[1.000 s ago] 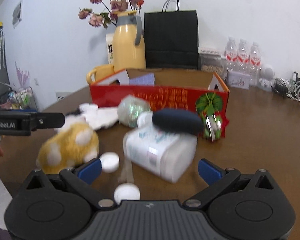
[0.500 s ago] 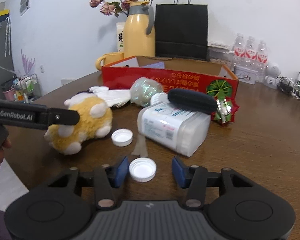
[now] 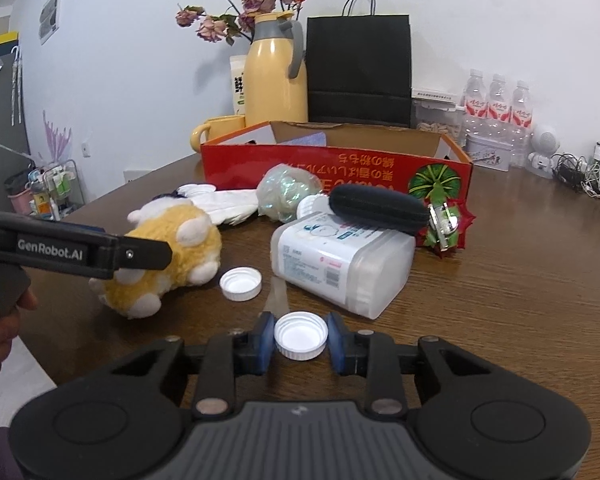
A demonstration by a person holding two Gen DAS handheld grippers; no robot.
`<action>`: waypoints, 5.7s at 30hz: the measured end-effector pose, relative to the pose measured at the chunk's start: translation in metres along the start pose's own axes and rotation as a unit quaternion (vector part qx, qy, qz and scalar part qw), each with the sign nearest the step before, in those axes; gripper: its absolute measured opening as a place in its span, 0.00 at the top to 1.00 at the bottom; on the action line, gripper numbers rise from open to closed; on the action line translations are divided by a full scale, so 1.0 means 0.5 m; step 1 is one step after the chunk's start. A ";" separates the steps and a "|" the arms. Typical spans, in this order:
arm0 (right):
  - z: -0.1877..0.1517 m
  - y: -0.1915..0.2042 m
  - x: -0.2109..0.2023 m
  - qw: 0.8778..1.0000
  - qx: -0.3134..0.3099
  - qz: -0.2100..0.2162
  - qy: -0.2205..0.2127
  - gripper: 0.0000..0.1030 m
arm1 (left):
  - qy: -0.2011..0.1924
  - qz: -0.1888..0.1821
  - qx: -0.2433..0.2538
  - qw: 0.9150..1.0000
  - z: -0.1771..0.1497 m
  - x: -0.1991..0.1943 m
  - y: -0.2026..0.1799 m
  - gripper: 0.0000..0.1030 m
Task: Organize objects
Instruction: 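Grasp the yellow-and-white plush toy with the left tool, then lower the plush toy and the cable into the box while opening both tools, then move both tools back over the table toward the white wipes container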
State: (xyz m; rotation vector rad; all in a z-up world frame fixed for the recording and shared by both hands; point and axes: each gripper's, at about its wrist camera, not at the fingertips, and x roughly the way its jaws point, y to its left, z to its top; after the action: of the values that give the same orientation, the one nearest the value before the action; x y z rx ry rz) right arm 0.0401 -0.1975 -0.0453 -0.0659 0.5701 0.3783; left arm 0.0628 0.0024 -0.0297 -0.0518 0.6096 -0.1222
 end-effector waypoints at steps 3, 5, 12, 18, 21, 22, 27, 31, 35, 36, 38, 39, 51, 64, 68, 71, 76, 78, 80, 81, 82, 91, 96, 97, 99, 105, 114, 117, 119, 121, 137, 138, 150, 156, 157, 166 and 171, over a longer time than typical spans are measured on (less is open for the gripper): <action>0.002 -0.003 -0.002 1.000 0.002 -0.003 -0.005 0.73 | 0.006 -0.001 0.005 1.000 0.003 0.012 -0.008 0.00; 0.003 -0.005 -0.003 1.000 0.002 -0.005 -0.007 0.73 | 0.012 -0.002 0.006 1.000 0.003 0.021 -0.011 0.00; 0.005 -0.013 -0.008 1.000 0.004 -0.009 -0.014 0.74 | 0.015 -0.018 -0.005 1.000 -0.006 0.034 -0.015 0.06; 0.007 -0.015 -0.009 1.000 0.006 -0.009 -0.017 0.74 | 0.017 -0.038 0.000 0.999 -0.010 0.033 -0.021 0.37; 0.006 -0.015 -0.010 1.000 0.005 -0.008 -0.018 0.74 | 0.013 -0.039 0.011 0.999 -0.015 0.028 -0.027 0.49; 0.006 -0.015 -0.010 1.000 0.005 -0.008 -0.018 0.74 | 0.010 -0.042 0.012 0.999 -0.017 0.025 -0.027 0.49; 0.006 -0.016 -0.013 1.000 0.004 -0.007 -0.024 0.74 | -0.007 -0.045 0.021 0.999 -0.021 0.006 -0.030 0.49; 0.009 -0.014 -0.015 1.000 0.004 0.000 -0.028 0.74 | -0.029 -0.043 0.026 0.998 -0.011 -0.012 -0.034 0.49; 0.021 -0.010 -0.020 0.999 -0.001 0.001 -0.041 0.74 | -0.046 -0.046 0.030 0.997 0.004 -0.023 -0.036 0.49; 0.026 -0.009 -0.022 0.999 -0.003 0.001 -0.044 0.74 | -0.050 -0.045 0.031 0.997 0.009 -0.024 -0.037 0.49; 0.038 -0.007 -0.024 0.999 -0.010 0.000 -0.054 0.74 | -0.061 -0.042 0.036 0.997 0.021 -0.027 -0.040 0.49; 0.045 -0.008 -0.024 0.998 -0.012 -0.001 -0.058 0.74 | -0.067 -0.039 0.038 0.996 0.030 -0.027 -0.042 0.49; 0.190 -0.037 0.018 0.991 -0.040 -0.017 -0.124 0.74 | -0.129 -0.030 0.037 0.991 0.168 0.014 -0.062 0.49; 0.330 -0.107 0.162 0.990 -0.025 -0.034 -0.135 0.73 | -0.140 -0.003 0.020 0.990 0.272 0.144 -0.066 0.49; 0.356 -0.130 0.215 0.992 -0.014 -0.041 -0.122 0.73 | -0.137 0.003 0.015 0.990 0.292 0.187 -0.070 0.49; 0.365 -0.150 0.252 0.993 0.002 -0.046 -0.110 0.73 | -0.128 0.014 0.003 0.992 0.302 0.221 -0.066 0.49; 0.358 -0.182 0.293 0.995 0.022 -0.055 -0.081 0.74 | -0.099 0.025 -0.011 0.995 0.306 0.276 -0.042 0.49; 0.354 -0.190 0.303 0.996 0.026 -0.057 -0.070 0.74 | -0.086 0.023 -0.015 0.996 0.302 0.287 -0.032 0.49; 0.349 -0.193 0.311 0.996 0.026 -0.060 -0.061 0.74 | -0.079 0.023 -0.015 0.997 0.296 0.292 -0.026 0.49; 0.346 -0.192 0.313 0.996 0.024 -0.061 -0.057 0.73 | -0.077 0.021 -0.015 0.997 0.295 0.294 -0.024 0.49; 0.344 -0.193 0.315 0.996 0.023 -0.062 -0.054 0.73 | -0.076 0.020 -0.015 0.997 0.294 0.294 -0.024 0.49; 0.336 -0.200 0.325 0.997 0.027 -0.066 -0.037 0.59 | -0.091 0.029 -0.004 0.995 0.289 0.283 -0.032 0.19; 0.333 -0.205 0.314 0.995 0.031 -0.080 -0.055 0.13 | -0.131 0.041 -0.010 0.990 0.288 0.256 -0.028 0.00; 0.333 -0.204 0.311 0.994 0.031 -0.082 -0.059 0.11 | -0.133 0.041 -0.013 0.990 0.289 0.254 -0.026 0.00; 0.335 -0.203 0.310 0.994 0.030 -0.083 -0.062 0.11 | -0.134 0.042 -0.018 0.990 0.291 0.251 -0.023 0.00; 0.335 -0.201 0.295 0.993 0.033 -0.087 -0.072 0.11 | -0.136 0.040 -0.023 0.990 0.288 0.240 -0.018 0.00; 0.316 -0.182 0.224 0.990 0.019 -0.082 -0.114 0.04 | -0.160 0.027 -0.022 0.987 0.266 0.191 -0.011 0.00; 0.303 -0.166 0.199 0.990 0.008 -0.079 -0.120 0.02 | -0.158 0.028 -0.021 0.987 0.253 0.166 -0.011 0.00; 0.294 -0.156 0.183 0.990 0.002 -0.077 -0.122 0.02 | -0.154 0.027 -0.019 0.988 0.244 0.147 -0.012 0.00; 0.285 -0.145 0.164 0.990 -0.002 -0.073 -0.123 0.00 | -0.153 0.025 -0.018 0.988 0.234 0.129 -0.010 0.00; 0.142 -0.067 0.047 0.996 -0.003 -0.054 -0.072 0.00 | -0.105 0.037 -0.021 0.994 0.106 0.010 0.033 0.00; 0.131 -0.065 0.042 0.996 0.001 -0.052 -0.067 0.00 | -0.100 0.036 -0.022 0.994 0.098 0.007 0.037 0.00; 0.067 -0.026 0.034 0.998 0.022 -0.057 -0.026 0.00 | -0.070 0.024 -0.037 0.997 0.027 -0.029 0.062 0.00; 0.076 0.010 0.067 0.995 0.040 -0.089 -0.013 0.00 | -0.069 0.016 -0.043 0.997 0.016 -0.037 0.073 0.00; 0.078 0.014 0.070 0.995 0.044 -0.091 -0.014 0.00 | -0.068 0.015 -0.044 0.997 0.014 -0.036 0.076 0.00; 0.096 0.027 0.122 0.989 0.057 -0.136 0.003 0.00 | -0.064 0.011 -0.058 0.996 0.006 -0.028 0.097 0.00; 0.093 0.016 0.134 0.985 0.069 -0.157 0.009 0.00 | -0.059 0.011 -0.062 0.996 0.004 -0.021 0.099 0.00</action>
State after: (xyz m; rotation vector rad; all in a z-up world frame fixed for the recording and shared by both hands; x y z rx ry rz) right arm 0.1130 -0.1603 -0.0418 -0.0252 0.5918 0.0312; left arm 0.0604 0.0528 -0.0263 -0.1714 0.4991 -0.0590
